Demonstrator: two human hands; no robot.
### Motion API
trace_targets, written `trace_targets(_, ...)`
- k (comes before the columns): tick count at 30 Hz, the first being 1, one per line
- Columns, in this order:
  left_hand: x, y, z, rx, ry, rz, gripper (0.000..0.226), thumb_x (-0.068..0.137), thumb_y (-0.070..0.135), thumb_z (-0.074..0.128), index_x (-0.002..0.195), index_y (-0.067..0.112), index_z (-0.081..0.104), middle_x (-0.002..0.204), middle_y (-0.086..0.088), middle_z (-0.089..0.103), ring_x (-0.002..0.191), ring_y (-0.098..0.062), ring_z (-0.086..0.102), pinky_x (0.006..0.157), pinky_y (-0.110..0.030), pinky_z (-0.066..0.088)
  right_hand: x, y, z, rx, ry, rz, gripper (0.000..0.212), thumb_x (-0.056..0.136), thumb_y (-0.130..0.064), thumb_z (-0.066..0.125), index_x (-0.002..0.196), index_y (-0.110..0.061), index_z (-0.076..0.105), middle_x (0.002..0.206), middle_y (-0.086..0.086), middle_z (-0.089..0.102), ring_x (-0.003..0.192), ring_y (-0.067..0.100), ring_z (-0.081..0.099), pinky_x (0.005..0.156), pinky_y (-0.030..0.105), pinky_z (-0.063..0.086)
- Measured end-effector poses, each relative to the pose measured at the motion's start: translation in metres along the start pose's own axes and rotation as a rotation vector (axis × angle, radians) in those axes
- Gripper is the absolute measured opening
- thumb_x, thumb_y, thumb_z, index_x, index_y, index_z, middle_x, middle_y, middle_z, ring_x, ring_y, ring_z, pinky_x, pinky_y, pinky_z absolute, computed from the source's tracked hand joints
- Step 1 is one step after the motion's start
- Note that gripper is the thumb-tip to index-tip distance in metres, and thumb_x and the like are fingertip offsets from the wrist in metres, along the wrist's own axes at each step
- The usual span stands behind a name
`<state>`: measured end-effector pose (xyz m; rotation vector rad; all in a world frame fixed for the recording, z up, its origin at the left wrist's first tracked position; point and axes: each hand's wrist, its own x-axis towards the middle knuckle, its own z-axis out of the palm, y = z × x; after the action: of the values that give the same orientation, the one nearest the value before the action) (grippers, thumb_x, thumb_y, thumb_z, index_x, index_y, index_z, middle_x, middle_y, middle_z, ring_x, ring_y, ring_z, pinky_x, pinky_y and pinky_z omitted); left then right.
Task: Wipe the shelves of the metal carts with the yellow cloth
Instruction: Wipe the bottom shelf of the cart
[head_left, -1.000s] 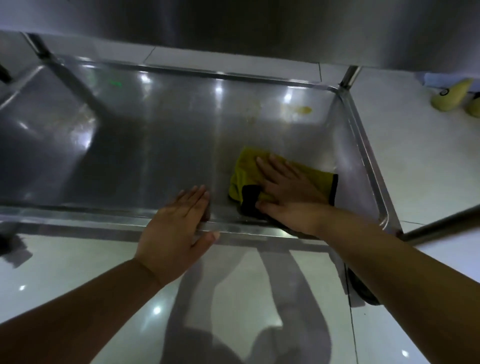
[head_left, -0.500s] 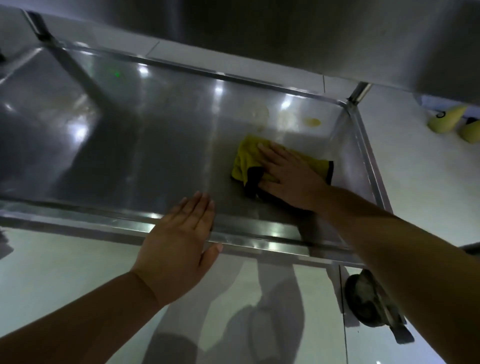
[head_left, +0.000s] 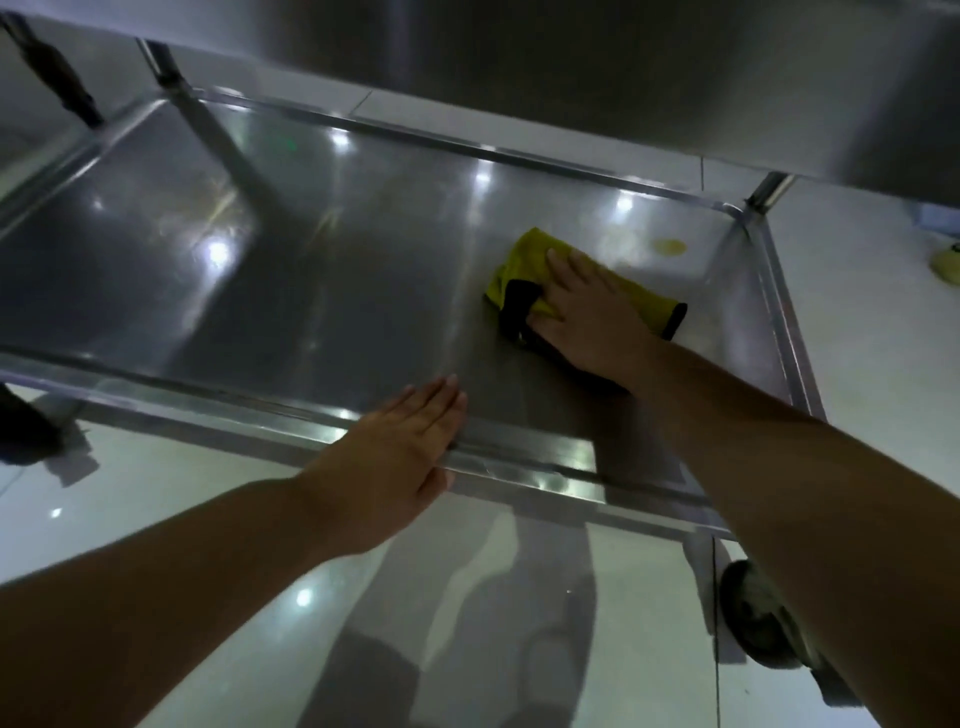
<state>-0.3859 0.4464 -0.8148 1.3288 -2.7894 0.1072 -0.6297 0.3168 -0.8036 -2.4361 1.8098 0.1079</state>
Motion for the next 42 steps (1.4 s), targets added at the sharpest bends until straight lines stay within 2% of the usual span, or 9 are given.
trace_targets(4, 0.000, -0.006, 0.004, -0.079, -0.071, 0.056, 0.062, 0.085, 0.030, 0.033, 0.131, -0.010, 0.048, 0.135, -0.027, 0.049, 0.124, -0.038, 0.049, 0.100, -0.053, 0.026, -0.060, -0.031, 0.005, 0.010, -0.054, -0.090, 0.062, 0.097, -0.050, 0.033, 0.153, -0.031, 0.014, 0.162, -0.003, -0.006, 0.148, 0.019, -0.010, 0.118, 0.035, -0.006)
trace_targets(7, -0.006, -0.017, 0.002, -0.086, -0.116, 0.139, 0.059, 0.085, 0.028, 0.036, 0.131, -0.008, 0.049, 0.133, -0.026, 0.051, 0.120, -0.039, 0.052, 0.097, -0.053, 0.031, -0.105, -0.049, 0.004, 0.040, -0.100, -0.150, 0.071, 0.078, -0.062, 0.004, 0.144, -0.039, -0.011, 0.156, -0.011, -0.017, 0.144, 0.012, -0.019, 0.115, 0.030, -0.013)
trace_targets(13, -0.028, -0.073, -0.037, 0.006, -0.060, 0.235, 0.058, 0.077, 0.047, 0.044, 0.119, 0.012, 0.065, 0.123, -0.010, 0.064, 0.103, -0.028, 0.066, 0.080, -0.044, 0.055, -0.149, -0.069, 0.004, 0.178, -0.158, -0.202, 0.072, 0.076, -0.067, 0.017, 0.134, -0.048, -0.019, 0.149, -0.014, -0.024, 0.138, 0.008, -0.030, 0.112, 0.024, -0.021)
trace_targets(18, -0.079, -0.106, -0.023, -0.078, 0.100, 0.187, 0.048, 0.086, 0.035, 0.045, 0.130, 0.017, 0.052, 0.123, -0.009, 0.062, 0.105, -0.030, 0.062, 0.085, -0.045, 0.053, -0.118, -0.094, 0.003, 0.204, -0.184, -0.168, 0.071, 0.075, -0.075, 0.010, 0.139, -0.053, -0.008, 0.154, -0.016, -0.020, 0.143, 0.012, -0.027, 0.116, 0.035, -0.018)
trace_targets(22, -0.109, -0.115, 0.013, -0.150, 0.030, 0.011, 0.105, 0.068, 0.014, 0.081, 0.150, 0.032, 0.018, 0.138, -0.008, 0.051, 0.118, -0.033, 0.056, 0.094, -0.050, 0.047, -0.056, -0.086, 0.001, 0.063, -0.094, -0.166, 0.084, 0.077, -0.070, 0.013, 0.150, -0.030, 0.026, 0.161, -0.008, -0.006, 0.148, 0.016, -0.013, 0.117, 0.035, -0.010)
trace_targets(27, -0.099, -0.109, 0.006, -0.213, 0.138, -0.049, 0.073, 0.066, 0.002, 0.079, 0.132, 0.020, 0.052, 0.126, -0.008, 0.061, 0.110, -0.034, 0.061, 0.089, -0.047, 0.049, 0.026, -0.058, -0.006, 0.002, -0.063, -0.032, 0.063, 0.097, -0.056, 0.035, 0.150, -0.024, 0.029, 0.162, -0.002, -0.001, 0.149, 0.020, -0.003, 0.119, 0.039, 0.001)
trace_targets(35, -0.092, -0.128, -0.002, -0.112, 0.131, 0.023, 0.100, 0.040, -0.018, 0.081, 0.131, 0.016, 0.057, 0.125, -0.005, 0.063, 0.108, -0.026, 0.064, 0.094, -0.038, 0.036, 0.076, -0.067, -0.019, 0.039, -0.076, 0.139, 0.061, 0.099, -0.054, 0.030, 0.152, -0.025, 0.022, 0.162, 0.002, -0.005, 0.148, 0.022, -0.006, 0.119, 0.043, 0.001)
trace_targets(39, -0.092, -0.132, -0.006, -0.069, 0.131, 0.018, 0.101, 0.035, -0.017, 0.082, 0.129, 0.016, 0.059, 0.121, -0.004, 0.065, 0.103, -0.026, 0.067, 0.092, -0.027, 0.033, 0.052, -0.096, -0.013, -0.027, -0.061, 0.045, 0.058, 0.099, -0.053, 0.031, 0.148, -0.023, 0.032, 0.162, 0.002, -0.005, 0.148, 0.023, -0.005, 0.118, 0.042, 0.002)
trace_targets(42, -0.094, -0.134, -0.006, -0.089, 0.111, 0.014, 0.102, 0.040, -0.018, 0.079, 0.134, 0.016, 0.054, 0.125, -0.006, 0.063, 0.107, -0.026, 0.064, 0.095, -0.034, 0.033, 0.012, -0.123, -0.004, -0.028, -0.069, -0.074, 0.057, 0.098, -0.054, 0.031, 0.146, -0.024, 0.036, 0.162, -0.001, -0.009, 0.148, 0.020, -0.011, 0.118, 0.038, -0.004)
